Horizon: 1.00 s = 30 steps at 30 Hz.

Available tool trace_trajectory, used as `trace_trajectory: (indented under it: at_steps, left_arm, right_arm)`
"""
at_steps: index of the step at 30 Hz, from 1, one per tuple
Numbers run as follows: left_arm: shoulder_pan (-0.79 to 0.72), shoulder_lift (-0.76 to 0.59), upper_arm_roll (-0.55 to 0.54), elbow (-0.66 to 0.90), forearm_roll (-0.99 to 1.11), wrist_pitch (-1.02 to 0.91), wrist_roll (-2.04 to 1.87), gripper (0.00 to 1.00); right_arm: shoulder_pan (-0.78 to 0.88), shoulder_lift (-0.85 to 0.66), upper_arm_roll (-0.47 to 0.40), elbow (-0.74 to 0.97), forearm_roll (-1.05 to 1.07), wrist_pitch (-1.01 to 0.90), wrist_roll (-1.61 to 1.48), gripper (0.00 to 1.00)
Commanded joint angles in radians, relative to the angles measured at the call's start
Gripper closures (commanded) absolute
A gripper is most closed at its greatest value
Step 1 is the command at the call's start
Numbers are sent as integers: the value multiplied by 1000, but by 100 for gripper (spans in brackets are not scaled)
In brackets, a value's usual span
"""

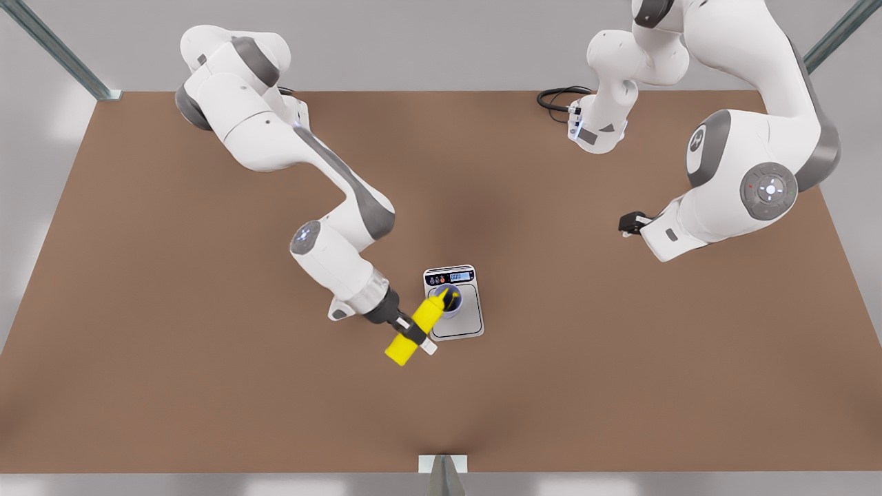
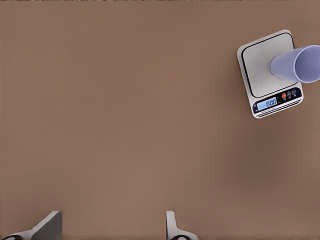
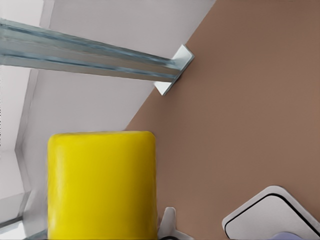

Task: Move cup to the weight, pick up sauce bottle, pour sauce

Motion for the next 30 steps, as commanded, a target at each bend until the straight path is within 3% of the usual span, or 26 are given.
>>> trace_trajectory:
  at_steps: [1,10,18,22,30]
  left_arm:
    - [0,0,-1,0,0,0,0,0]
    - [0,1,0,0,0,9,0,0]
    - [0,1,0,0,0,9,0,0]
    - [0,1,-1,0,0,9,0,0]
    - [0,38,-4,51,-130,71,2,0]
  right_arm:
    - [-1,1,3,-1,15,23,-23,79]
    - [18,101,-8,-18,-309,117,-26,79]
    - [19,138,-20,-15,-416,118,-27,79]
    - [15,127,-11,-2,-362,117,-12,79]
    - [-88,-31,-8,-111,107,80,-13,79]
